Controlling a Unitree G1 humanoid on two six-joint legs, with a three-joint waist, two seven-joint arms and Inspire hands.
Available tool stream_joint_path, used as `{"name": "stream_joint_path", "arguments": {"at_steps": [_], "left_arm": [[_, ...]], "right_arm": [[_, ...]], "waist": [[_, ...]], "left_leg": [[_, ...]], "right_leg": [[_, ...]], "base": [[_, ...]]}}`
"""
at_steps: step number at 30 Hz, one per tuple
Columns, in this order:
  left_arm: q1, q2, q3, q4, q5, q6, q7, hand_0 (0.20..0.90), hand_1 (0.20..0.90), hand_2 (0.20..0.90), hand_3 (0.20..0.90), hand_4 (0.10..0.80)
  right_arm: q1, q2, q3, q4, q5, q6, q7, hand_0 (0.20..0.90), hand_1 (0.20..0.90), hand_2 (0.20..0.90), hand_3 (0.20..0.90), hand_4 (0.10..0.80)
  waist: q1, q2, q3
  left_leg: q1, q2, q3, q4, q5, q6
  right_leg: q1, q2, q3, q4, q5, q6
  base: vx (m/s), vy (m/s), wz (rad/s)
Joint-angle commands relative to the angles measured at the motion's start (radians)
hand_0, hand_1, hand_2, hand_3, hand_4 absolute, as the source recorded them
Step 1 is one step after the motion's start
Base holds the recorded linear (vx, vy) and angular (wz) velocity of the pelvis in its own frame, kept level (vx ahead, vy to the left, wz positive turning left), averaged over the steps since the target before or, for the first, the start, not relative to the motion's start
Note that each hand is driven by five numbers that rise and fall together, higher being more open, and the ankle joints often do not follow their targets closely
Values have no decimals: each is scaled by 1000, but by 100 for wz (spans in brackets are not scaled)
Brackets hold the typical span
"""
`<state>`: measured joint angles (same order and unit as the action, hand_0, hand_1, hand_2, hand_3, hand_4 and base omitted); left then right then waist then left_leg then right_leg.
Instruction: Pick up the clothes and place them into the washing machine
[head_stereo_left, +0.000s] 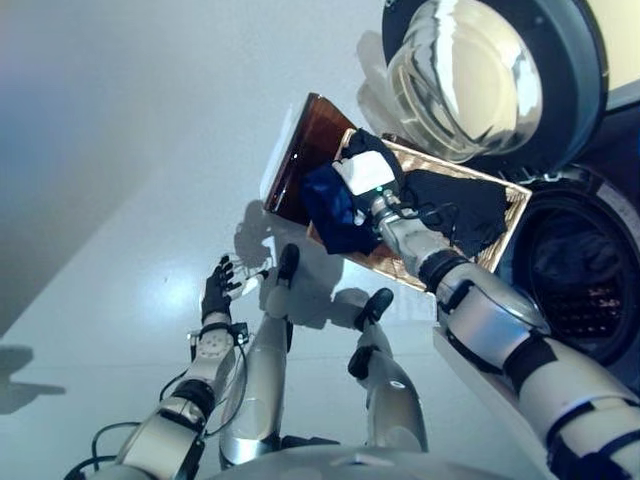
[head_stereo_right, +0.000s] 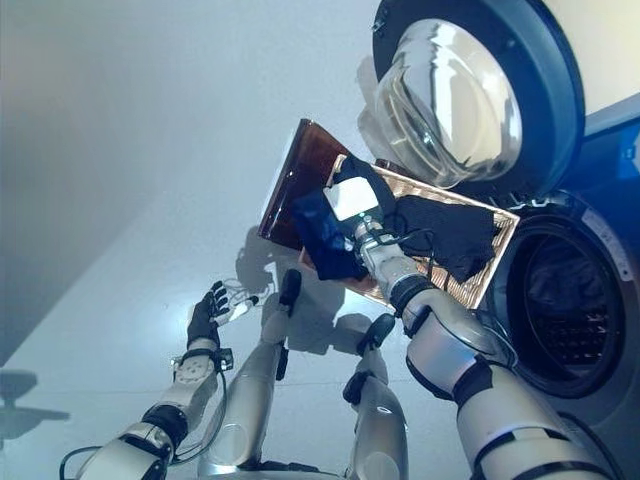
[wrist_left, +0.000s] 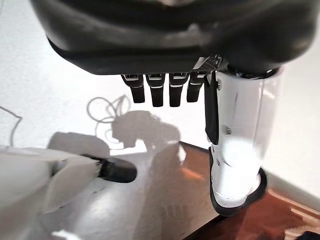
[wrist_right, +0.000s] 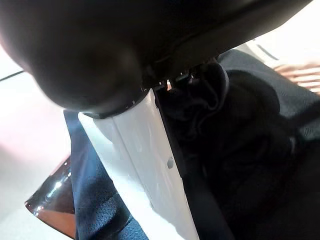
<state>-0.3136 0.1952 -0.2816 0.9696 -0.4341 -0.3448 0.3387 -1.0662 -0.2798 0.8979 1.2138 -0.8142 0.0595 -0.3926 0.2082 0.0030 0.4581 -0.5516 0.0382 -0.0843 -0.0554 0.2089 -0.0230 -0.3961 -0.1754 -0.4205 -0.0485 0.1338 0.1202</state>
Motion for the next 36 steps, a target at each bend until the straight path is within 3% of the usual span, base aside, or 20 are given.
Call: {"name": "stream_joint_path", "arguments": {"at_steps": [1, 7, 8, 9, 10, 11, 36], "left_arm": [[-17, 35, -3, -80, -32, -68, 27, 900, 900, 900, 900, 800], [-15, 30, -6, -118, -45, -70, 26, 900, 900, 900, 900, 800], [-14, 29, -6, -121, -46, -71, 27, 900, 900, 900, 900, 800], [-14, 29, -5, -122, -46, -71, 27, 900, 900, 900, 900, 800], [-15, 27, -4, -116, -46, -69, 30, 900, 900, 900, 900, 800], [-15, 26, -5, -116, -48, -69, 30, 900, 900, 900, 900, 800], [7, 22, -20, -98, -29, -60, 17, 900, 900, 900, 900, 800]], "right_arm": [[-97, -11, 2, 36, 24, -2, -21, 900, 900, 900, 900, 800], [-131, -32, -9, 45, 32, 7, -30, 900, 900, 900, 900, 800], [-135, -33, -9, 47, 31, 9, -31, 540, 540, 540, 540, 543], [-135, -33, -8, 47, 31, 9, -31, 480, 480, 480, 480, 500], [-138, -38, -4, 42, 23, 12, -42, 266, 266, 266, 266, 347], [-137, -41, -1, 43, 18, 14, -41, 200, 200, 200, 200, 300], [-97, -98, -34, 45, 16, 29, -63, 200, 200, 200, 200, 300]], "waist": [[35, 1, 37], [35, 12, 60], [34, 13, 61], [34, 13, 61], [32, 14, 61], [31, 14, 61], [18, 15, 29]], "left_leg": [[-2, -12, 27, -32, 6, -99], [-20, -11, 28, -32, 12, -101], [-22, -11, 28, -32, 12, -101], [-22, -11, 28, -32, 12, -102], [-23, -9, 30, -32, 13, -101], [-22, -9, 31, -32, 13, -101], [29, -8, 48, -32, 0, -97]], "right_leg": [[-32, -61, 27, 111, 22, 37], [-56, -60, 27, 114, 23, 34], [-59, -60, 28, 114, 23, 34], [-59, -60, 28, 114, 23, 34], [-65, -60, 32, 118, 23, 32], [-65, -60, 33, 119, 22, 32], [-26, -63, 43, 118, 23, 32]], "base": [[-41, 10, 8], [-35, 9, 2], [0, 0, 0], [0, 0, 0], [0, 0, 0], [0, 0, 0], [3, -1, -1]]}}
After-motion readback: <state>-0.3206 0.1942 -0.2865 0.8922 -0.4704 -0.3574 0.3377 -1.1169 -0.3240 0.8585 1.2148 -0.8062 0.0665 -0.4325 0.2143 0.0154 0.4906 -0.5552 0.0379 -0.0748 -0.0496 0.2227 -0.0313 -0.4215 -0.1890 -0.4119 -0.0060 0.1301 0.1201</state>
